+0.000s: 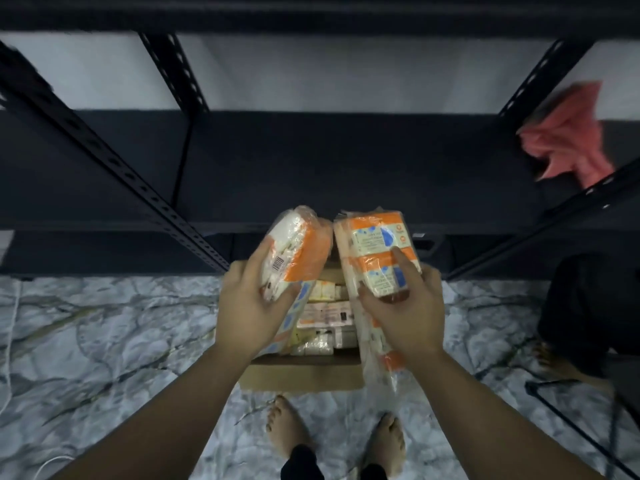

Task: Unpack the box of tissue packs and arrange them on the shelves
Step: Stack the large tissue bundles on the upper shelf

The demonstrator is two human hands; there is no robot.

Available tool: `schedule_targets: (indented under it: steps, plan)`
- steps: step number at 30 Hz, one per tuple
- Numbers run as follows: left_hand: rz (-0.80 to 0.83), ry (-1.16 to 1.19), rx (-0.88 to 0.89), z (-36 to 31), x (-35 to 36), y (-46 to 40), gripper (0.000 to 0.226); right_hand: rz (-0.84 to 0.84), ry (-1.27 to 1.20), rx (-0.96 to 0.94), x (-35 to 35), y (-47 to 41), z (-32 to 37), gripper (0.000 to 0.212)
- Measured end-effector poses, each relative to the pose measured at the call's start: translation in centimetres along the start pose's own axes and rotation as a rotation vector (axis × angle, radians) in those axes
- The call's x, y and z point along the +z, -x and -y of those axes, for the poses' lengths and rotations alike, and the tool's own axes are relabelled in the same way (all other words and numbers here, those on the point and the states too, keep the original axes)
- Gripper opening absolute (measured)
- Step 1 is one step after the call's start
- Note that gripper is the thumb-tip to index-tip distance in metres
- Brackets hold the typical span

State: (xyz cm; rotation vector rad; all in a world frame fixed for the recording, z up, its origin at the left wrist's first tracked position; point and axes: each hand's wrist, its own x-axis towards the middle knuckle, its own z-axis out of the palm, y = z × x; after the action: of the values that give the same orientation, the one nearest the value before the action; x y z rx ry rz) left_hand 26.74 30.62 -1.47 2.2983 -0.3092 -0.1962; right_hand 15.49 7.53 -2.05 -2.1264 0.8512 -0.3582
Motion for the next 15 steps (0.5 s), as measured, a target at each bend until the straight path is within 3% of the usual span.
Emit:
schedule_targets:
  steps: [15]
  plan:
    - [-0.288, 0.03, 0.261, -24.0, -9.5, 1.9, 0.087, -0.173, -0.227, -0.327, -21.2, -3.8, 13.2, 0.094]
